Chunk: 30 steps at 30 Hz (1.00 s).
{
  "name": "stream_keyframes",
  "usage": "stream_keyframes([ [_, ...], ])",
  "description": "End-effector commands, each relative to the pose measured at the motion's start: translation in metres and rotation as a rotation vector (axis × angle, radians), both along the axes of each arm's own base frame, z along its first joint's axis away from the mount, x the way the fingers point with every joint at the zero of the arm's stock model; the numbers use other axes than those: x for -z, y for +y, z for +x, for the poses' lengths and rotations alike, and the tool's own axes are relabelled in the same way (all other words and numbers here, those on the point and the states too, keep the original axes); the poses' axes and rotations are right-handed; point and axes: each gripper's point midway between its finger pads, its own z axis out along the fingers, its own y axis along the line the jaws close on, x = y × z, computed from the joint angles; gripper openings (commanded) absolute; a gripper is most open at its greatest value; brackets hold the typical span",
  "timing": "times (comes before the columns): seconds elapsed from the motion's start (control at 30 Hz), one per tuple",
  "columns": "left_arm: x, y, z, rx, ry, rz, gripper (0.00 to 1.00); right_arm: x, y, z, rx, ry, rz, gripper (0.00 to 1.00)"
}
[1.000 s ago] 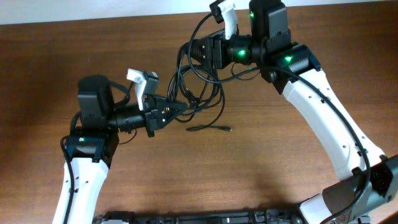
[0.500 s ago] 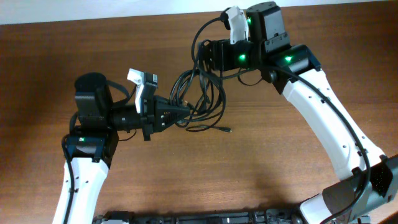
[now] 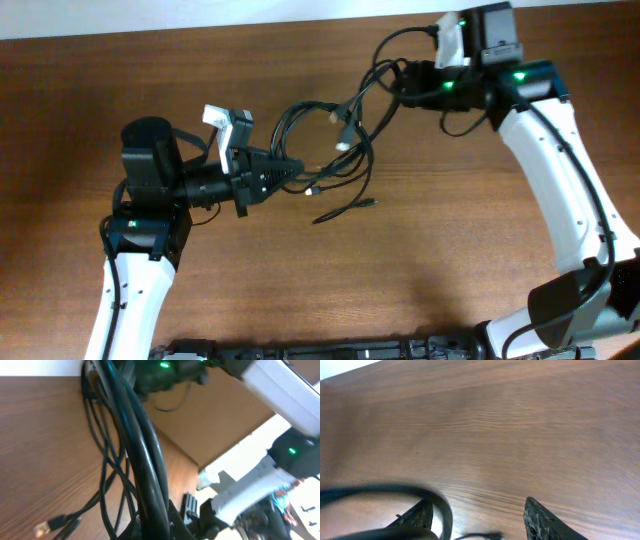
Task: Untangle cables
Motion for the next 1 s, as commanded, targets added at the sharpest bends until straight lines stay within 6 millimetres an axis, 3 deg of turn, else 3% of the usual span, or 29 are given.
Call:
stream_keyframes([
  [0.0,0.003,0.004,0.013,-0.092,0.057,0.014,0.00,-0.006,-0.036,0.001,0.092,-0.002,-0.034,0.55],
  [0.17,-0.003,0.005,0.018,-0.112,0.046,0.002,0.00,0.000,-0.055,-0.004,0.131,0.039,-0.040,0.55],
  [0.47,-0.009,0.009,0.030,-0.182,0.058,-0.013,0.00,0.007,-0.055,-0.016,0.080,0.073,-0.075,0.55],
  [0.63,-0.022,0.013,0.042,-0.244,0.020,-0.025,0.00,0.011,-0.053,-0.023,0.041,0.095,-0.085,0.55],
  [0.8,-0.047,0.031,0.064,-0.425,0.004,0.022,0.00,0.013,-0.053,-0.029,0.036,0.116,-0.089,0.55],
  [0.97,-0.075,0.072,0.077,-0.679,-0.075,0.234,0.00,0.014,-0.053,-0.033,0.033,0.131,-0.091,0.55],
])
